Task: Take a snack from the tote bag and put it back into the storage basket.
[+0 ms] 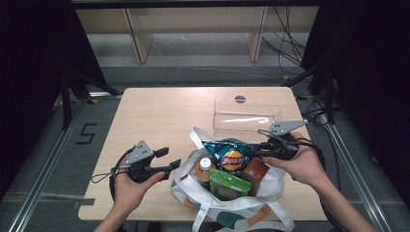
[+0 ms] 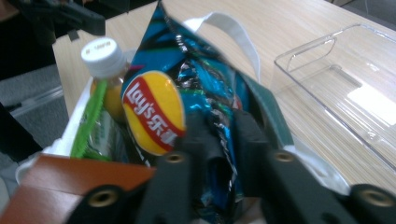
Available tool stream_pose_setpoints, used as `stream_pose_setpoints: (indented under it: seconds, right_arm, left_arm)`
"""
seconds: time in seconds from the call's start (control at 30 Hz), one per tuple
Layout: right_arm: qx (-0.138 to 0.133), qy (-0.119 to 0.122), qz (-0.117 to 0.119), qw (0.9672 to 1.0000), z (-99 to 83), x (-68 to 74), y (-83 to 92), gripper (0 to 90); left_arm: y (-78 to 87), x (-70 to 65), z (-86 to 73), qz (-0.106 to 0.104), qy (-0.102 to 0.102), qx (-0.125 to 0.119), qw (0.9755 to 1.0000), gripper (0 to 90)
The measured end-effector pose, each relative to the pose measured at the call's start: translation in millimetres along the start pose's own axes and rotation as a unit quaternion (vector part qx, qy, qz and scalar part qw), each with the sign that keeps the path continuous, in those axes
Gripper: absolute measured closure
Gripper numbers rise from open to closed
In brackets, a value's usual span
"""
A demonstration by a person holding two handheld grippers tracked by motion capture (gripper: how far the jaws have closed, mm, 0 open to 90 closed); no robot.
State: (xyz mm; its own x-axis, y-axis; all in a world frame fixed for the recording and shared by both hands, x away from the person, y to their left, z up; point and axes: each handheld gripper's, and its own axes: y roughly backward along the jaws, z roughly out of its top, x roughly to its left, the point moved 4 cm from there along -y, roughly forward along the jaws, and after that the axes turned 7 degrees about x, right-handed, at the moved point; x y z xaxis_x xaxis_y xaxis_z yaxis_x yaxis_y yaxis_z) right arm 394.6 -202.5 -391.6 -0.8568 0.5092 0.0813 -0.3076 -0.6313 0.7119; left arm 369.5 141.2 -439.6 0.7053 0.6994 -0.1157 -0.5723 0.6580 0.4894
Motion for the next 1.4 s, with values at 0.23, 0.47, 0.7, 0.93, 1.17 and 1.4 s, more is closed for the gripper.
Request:
stream_pose_setpoints:
  seconds: [0.23, 0.47, 0.7, 0.93, 1.17, 1.4]
  right_arm:
    - [-0.017, -0.004, -0.025, 0.9995, -1.0, 1.4, -0.3, 88.5]
    - [-0.043, 0.008, -0.059, 0.9973, 1.6, 14.3, 2.4, 90.0]
    - [-0.080, 0.022, -0.078, 0.9935, 8.8, 17.4, 10.3, 90.0]
    - [-0.096, 0.030, -0.073, 0.9922, 11.0, 17.2, 18.3, 90.0]
    - [-0.122, 0.024, -0.079, 0.9891, 19.3, 21.8, 29.1, 90.0]
    - [-0.144, 0.027, -0.085, 0.9855, 28.5, 20.2, 45.2, 90.0]
  left_arm:
    - [0.2, -0.1, -0.2, -0.001, 0.000, -0.003, 1.0000, 35.5]
    - [0.8, -0.7, -1.5, 0.004, -0.002, -0.001, 1.0000, 35.5]
    - [0.1, -0.9, -1.6, 0.002, -0.002, -0.001, 1.0000, 35.5]
    - [-2.1, -3.0, -1.7, -0.002, -0.005, 0.000, 1.0000, 35.5]
    - [-2.0, -3.8, -1.0, -0.005, -0.006, -0.001, 1.0000, 35.5]
    - [-5.5, -7.2, -0.3, -0.010, -0.009, 0.000, 0.9999, 37.1]
